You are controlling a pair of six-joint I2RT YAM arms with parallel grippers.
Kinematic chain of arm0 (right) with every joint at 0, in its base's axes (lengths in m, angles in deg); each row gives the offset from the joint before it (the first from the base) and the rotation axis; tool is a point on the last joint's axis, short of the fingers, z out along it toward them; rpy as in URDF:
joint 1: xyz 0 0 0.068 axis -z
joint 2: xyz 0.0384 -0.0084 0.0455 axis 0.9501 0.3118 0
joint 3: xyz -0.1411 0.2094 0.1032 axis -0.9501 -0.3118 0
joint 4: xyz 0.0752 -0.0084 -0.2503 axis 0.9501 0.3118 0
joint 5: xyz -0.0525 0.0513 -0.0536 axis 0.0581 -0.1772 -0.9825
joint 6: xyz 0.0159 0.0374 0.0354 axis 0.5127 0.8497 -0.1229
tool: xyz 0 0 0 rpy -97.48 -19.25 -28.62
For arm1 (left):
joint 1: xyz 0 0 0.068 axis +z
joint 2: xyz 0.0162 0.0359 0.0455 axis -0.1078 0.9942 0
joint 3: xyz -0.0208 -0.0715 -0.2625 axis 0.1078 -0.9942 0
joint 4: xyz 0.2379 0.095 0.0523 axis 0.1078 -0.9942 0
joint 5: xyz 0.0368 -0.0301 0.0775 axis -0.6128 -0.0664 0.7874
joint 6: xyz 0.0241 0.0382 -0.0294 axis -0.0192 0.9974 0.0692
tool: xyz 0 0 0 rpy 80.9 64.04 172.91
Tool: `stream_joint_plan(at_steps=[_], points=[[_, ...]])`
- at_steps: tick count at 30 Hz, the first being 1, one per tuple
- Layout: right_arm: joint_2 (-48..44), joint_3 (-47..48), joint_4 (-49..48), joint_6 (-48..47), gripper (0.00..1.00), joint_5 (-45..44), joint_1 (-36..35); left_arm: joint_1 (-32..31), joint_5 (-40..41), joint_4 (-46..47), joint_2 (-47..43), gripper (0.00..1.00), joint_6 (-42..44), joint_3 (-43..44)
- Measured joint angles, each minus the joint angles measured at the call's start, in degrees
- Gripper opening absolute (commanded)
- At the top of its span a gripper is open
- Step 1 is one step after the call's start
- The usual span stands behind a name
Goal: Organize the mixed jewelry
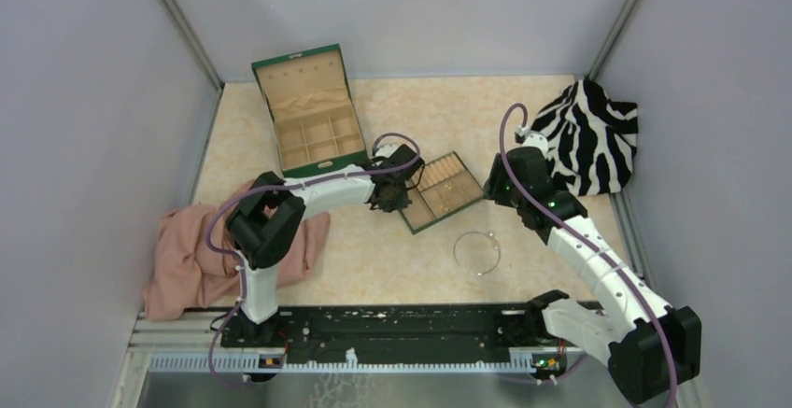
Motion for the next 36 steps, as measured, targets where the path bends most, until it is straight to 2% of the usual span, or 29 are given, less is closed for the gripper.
stream_joint_plan(at_steps=[6, 13, 19, 30, 36], points=[[-0.33, 0.00, 0.00, -0.02, 0.46, 0.00, 0.00, 0.00, 3.19, -1.27, -0.02, 0.00, 0.87, 0.20], [-0.33, 0.00, -0.02, -0.07, 0.46, 0.11, 0.00, 1.01, 7.61, -4.13, -0.22, 0.00, 1.25, 0.26], [-0.33, -0.02, -0.02, -0.50, 0.46, 0.20, 0.00, 5.05, 7.87, -6.82, -1.33, 0.00, 3.56, 0.20], [-0.26, -0.74, -0.07, -1.03, 0.46, 0.35, 0.00, 14.99, 2.10, -10.69, -5.14, 0.00, 21.29, 5.22], [0.90, -0.74, -0.92, -1.36, 0.46, 0.72, 0.00, 23.71, -1.64, -11.85, -10.49, 0.00, 30.01, 7.56]])
